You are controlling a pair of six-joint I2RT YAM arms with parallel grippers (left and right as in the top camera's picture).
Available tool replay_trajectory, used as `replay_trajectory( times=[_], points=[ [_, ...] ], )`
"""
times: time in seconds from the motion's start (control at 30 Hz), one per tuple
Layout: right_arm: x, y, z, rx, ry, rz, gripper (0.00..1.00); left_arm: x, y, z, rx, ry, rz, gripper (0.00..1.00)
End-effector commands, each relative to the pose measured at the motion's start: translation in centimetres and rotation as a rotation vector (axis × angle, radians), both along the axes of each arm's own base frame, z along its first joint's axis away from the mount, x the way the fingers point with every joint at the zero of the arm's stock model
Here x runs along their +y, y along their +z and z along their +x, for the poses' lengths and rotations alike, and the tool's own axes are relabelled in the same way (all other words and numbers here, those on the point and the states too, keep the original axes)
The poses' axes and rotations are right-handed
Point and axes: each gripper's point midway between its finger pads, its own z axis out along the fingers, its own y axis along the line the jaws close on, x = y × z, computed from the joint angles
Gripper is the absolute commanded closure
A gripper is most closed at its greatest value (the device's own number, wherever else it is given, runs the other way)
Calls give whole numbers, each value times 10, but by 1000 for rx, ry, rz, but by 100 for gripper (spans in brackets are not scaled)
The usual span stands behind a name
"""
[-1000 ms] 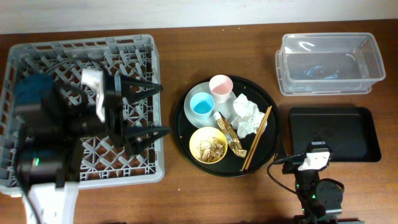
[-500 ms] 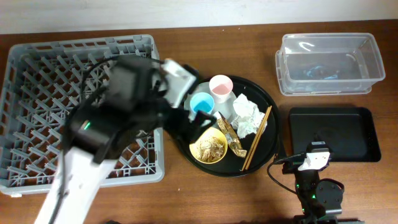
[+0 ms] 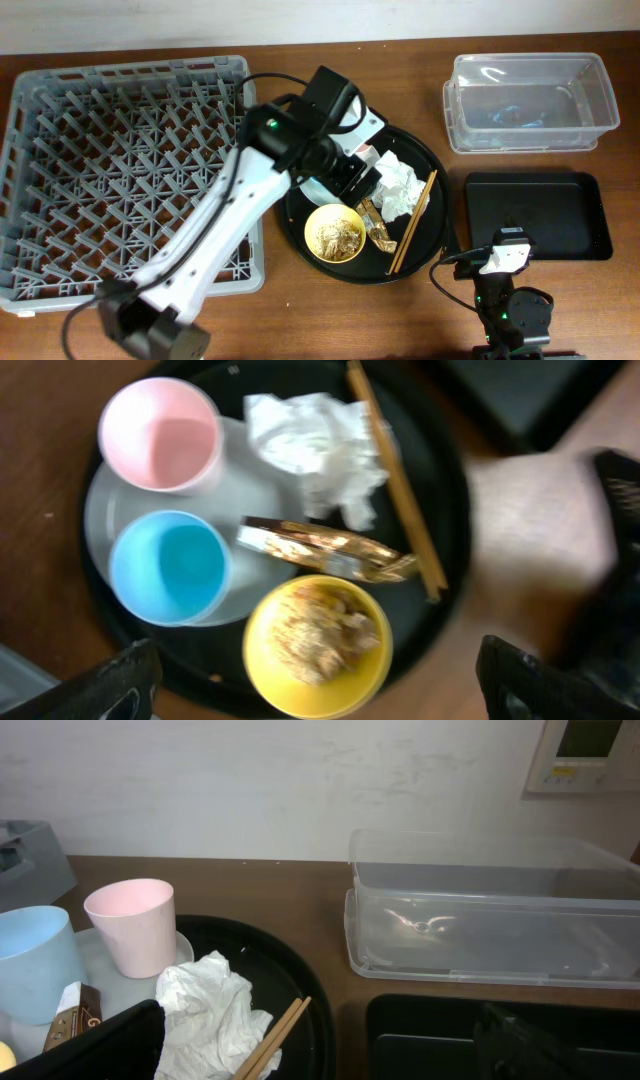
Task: Sort waste into correct bins and load items into the dishwasher rack
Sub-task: 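Reach the left gripper over the tray to the light blue cup, then grasp the light blue cup with the left gripper and lift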
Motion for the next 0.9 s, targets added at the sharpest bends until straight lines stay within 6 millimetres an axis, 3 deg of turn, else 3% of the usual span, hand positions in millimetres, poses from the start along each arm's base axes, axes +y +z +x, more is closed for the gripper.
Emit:
replay_trajectory(
  times=[0.0, 0.17, 0.3, 0.63, 0.7, 0.87],
  points=[
    [-3, -3, 0, 3, -12, -7, 1, 3, -28, 27, -29, 53, 93, 43],
    [-3, -3, 0, 3, -12, -7, 1, 8, -69, 41, -1, 90, 196, 51],
    [-3, -3, 0, 3, -12, -7, 1, 3, -101, 52, 47, 169, 210, 52],
    [-3, -3, 0, 3, -12, -7, 1, -5, -123, 48, 75, 148, 232, 52],
    [-3, -3, 0, 3, -12, -7, 1, -8, -134, 43, 98, 145, 249, 57],
    [-3, -3, 0, 3, -12, -7, 1, -9, -138, 39, 117, 163, 257, 67]
  ],
)
